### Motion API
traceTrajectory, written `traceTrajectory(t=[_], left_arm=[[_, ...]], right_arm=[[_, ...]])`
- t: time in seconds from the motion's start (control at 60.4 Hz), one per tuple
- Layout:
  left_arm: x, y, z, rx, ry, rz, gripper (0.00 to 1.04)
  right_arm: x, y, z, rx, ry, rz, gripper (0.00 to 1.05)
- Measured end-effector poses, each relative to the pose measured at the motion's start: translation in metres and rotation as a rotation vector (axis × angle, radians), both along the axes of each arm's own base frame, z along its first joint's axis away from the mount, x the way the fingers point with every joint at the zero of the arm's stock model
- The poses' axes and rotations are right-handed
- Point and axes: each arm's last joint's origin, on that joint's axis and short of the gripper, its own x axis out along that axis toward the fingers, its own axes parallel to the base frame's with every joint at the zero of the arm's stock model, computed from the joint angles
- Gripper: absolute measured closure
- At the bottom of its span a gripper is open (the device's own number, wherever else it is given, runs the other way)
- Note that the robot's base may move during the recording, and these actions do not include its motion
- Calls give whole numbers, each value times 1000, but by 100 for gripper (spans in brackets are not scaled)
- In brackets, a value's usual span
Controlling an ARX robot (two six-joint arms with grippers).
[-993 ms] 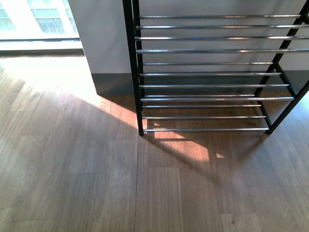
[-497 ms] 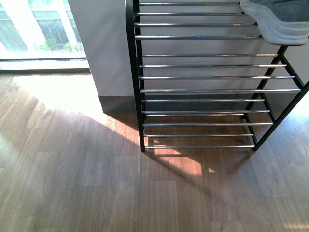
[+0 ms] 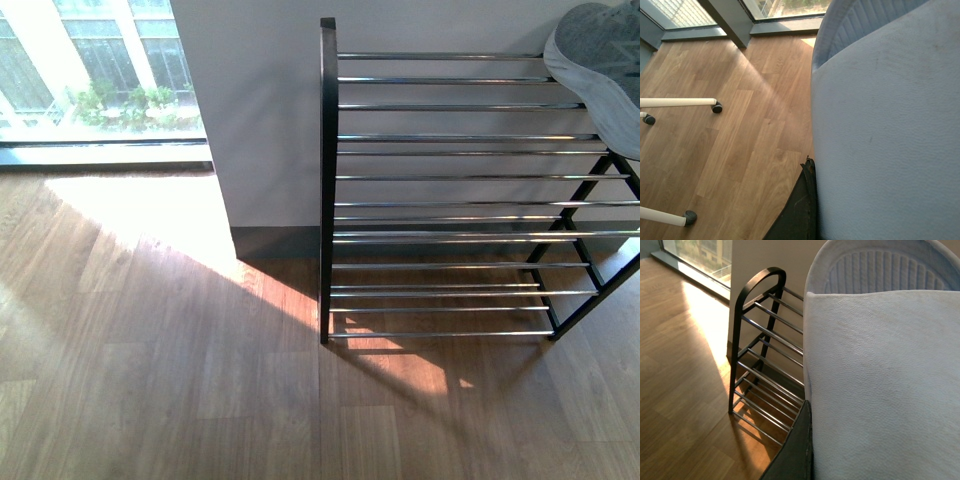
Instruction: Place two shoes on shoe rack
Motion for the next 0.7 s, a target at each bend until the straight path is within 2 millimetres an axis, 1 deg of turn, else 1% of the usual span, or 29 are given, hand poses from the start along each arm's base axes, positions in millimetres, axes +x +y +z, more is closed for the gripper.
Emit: traceTrajectory(t=[0.099,0.149,0.199,0.232,0.265,0.298,0.348,0.364,0.381,0.464,0.546,0.695], left_arm=[[0,0,0,2,0,3,103],[0,0,0,2,0,4,103],[0,0,0,0,0,1,103],[0,0,0,1,0,1,103],[0,0,0,1,0,1,103],[0,0,0,1,0,1,103],[0,0,0,1,0,1,103],[0,0,0,1,0,1,103],[0,0,0,1,0,1,103],[0,0,0,1,0,2,103],[0,0,0,1,0,1,103],[0,0,0,1,0,2,103]], right_arm=[[7,5,1,101,-47,-38,103],[16,10,6,179,-61,-62,103],[32,17,9,260,-29,-83,103],[46,22,11,283,-11,-92,103],[62,26,12,305,9,-108,103],[83,30,11,317,48,-131,103],[109,35,5,318,93,-171,103],[113,36,3,317,100,-177,103],[121,37,0,313,115,-182,103],[144,42,-10,295,146,-206,103],[172,48,-25,262,184,-227,103],[209,53,-47,201,219,-268,103]])
